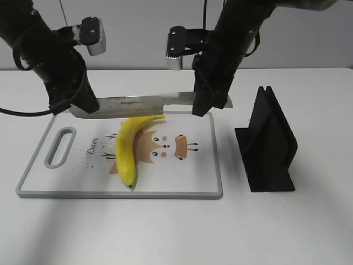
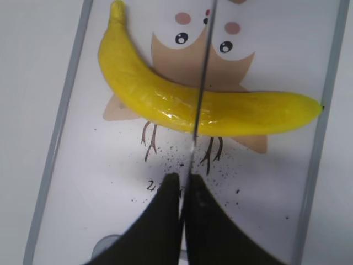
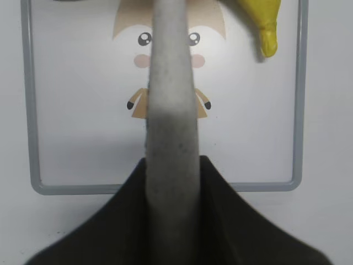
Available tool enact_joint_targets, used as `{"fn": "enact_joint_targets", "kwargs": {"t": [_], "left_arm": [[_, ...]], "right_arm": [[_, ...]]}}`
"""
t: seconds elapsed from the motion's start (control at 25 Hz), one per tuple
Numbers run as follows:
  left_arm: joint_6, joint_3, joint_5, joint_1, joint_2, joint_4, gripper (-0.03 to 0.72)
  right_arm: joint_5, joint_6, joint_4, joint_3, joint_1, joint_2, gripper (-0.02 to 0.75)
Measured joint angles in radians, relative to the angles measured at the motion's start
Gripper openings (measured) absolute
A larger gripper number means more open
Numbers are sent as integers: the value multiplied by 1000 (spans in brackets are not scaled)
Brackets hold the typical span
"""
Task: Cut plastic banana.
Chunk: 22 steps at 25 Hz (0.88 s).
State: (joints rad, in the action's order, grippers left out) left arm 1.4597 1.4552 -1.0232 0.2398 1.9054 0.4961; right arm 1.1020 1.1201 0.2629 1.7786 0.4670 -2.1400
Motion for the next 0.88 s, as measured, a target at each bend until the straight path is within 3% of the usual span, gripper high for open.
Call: {"fn": "enact_joint_targets", "kwargs": {"t": [0.44,0.88], "left_arm": [[-3,-1,13,2,27,0,-11],[-19,-102,145,44,33,-42,-10]], "right_arm": [[13,-31,-10,0,2,-29,185],[25,-33,-30,0,11,-76,185]]}}
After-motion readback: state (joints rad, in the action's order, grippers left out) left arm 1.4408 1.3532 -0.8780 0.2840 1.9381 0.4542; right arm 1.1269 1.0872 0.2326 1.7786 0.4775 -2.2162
